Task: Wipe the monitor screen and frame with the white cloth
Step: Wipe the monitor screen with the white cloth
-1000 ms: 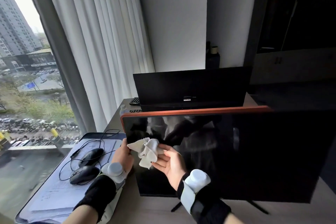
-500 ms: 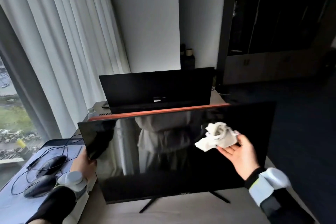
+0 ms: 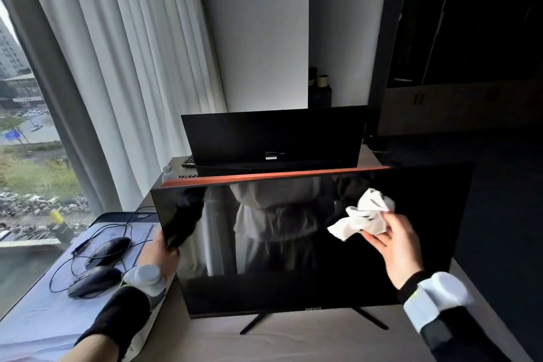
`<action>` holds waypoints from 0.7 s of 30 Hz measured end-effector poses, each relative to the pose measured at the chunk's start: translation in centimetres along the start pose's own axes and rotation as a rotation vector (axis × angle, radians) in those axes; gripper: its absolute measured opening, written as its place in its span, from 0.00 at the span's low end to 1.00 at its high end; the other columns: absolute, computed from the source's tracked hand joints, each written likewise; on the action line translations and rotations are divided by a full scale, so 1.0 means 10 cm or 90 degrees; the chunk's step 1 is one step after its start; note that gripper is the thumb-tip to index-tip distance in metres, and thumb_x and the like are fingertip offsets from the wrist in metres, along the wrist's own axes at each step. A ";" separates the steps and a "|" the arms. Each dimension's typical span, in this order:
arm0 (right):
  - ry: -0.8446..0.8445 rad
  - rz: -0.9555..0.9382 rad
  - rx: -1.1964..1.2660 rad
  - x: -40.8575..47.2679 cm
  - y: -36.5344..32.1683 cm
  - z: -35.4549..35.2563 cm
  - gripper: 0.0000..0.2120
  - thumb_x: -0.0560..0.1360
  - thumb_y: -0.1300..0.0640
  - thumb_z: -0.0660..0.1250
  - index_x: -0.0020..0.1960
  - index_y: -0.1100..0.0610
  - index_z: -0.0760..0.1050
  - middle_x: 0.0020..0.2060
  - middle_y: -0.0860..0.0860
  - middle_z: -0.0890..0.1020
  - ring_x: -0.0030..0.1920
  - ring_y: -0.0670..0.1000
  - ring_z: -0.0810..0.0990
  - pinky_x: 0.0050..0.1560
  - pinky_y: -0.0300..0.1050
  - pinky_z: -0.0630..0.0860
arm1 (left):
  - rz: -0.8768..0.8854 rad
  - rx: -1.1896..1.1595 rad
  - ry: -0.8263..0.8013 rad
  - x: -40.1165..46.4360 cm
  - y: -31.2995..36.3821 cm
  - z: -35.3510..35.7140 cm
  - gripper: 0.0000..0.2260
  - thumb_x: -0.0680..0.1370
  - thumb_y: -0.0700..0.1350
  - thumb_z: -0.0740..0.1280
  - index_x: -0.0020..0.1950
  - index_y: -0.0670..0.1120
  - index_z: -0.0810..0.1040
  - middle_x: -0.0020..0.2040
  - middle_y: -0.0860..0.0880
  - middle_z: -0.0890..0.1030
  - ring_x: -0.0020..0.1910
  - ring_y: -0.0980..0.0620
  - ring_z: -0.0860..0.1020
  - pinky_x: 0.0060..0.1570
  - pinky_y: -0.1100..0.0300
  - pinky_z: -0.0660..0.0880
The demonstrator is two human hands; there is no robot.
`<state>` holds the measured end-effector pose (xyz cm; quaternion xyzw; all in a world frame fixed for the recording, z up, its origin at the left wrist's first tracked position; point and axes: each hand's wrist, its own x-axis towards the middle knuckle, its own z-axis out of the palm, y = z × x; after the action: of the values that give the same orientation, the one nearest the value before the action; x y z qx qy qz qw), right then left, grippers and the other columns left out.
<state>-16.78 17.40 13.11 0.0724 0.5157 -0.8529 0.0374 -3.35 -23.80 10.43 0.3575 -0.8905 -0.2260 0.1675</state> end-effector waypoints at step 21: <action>-0.253 0.072 -0.106 -1.13 1.18 2.46 0.10 0.70 0.61 0.73 0.42 0.63 0.72 0.40 0.60 0.80 0.43 0.54 0.80 0.52 0.53 0.79 | 0.088 -0.076 -0.078 0.03 0.00 -0.10 0.12 0.74 0.41 0.64 0.58 0.45 0.70 0.43 0.46 0.81 0.35 0.47 0.76 0.37 0.58 0.70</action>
<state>-6.04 -10.03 15.92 -0.0718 0.5616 -0.8016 0.1922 -3.07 -24.31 11.32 0.2699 -0.9065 -0.2882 0.1494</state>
